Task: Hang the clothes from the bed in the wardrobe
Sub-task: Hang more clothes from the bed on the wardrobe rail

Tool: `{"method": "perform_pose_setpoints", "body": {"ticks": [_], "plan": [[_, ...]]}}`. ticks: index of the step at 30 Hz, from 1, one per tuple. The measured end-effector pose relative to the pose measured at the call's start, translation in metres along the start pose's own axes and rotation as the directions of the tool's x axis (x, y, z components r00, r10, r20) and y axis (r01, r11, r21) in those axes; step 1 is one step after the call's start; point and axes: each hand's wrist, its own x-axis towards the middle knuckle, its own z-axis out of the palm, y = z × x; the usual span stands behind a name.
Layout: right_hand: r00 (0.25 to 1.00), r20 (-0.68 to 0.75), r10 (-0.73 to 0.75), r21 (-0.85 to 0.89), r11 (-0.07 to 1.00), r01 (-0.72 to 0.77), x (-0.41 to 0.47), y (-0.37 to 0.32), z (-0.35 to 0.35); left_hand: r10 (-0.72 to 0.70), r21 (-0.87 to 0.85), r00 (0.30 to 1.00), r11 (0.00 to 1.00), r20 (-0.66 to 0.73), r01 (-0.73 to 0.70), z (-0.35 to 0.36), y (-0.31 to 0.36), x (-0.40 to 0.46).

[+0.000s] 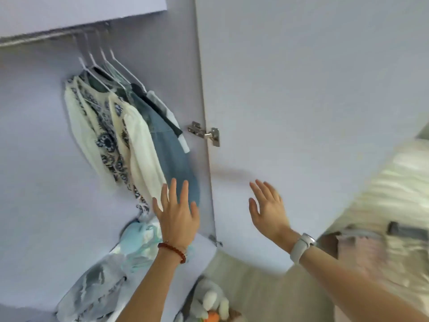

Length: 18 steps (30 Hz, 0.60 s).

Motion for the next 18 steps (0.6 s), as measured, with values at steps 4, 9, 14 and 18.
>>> {"method": "perform_pose_setpoints", "body": {"ticks": [4,9,14,18], "plan": [[0.95,0.004,0.311,-0.101,0.946,-0.309,-0.101,0.06,-0.022,0.236,-0.122,0.954,0.969,0.185,-0.216,0.049,0.051,-0.051],[0.778,-0.068,0.625,-0.128,0.768,-0.628,-0.222,0.111,-0.062,0.513,-0.28,0.776,0.857,0.368,-0.433,0.089,0.13,-0.12],[0.543,-0.254,0.801,-0.069,0.545,-0.836,-0.327,0.135,-0.103,0.764,-0.402,0.502,0.642,0.405,-0.652,0.101,0.225,-0.181],[0.296,-0.365,0.883,0.032,0.329,-0.944,-0.416,0.142,-0.129,0.889,-0.517,0.228,0.421,0.396,-0.745,0.1,0.301,-0.252]]}}
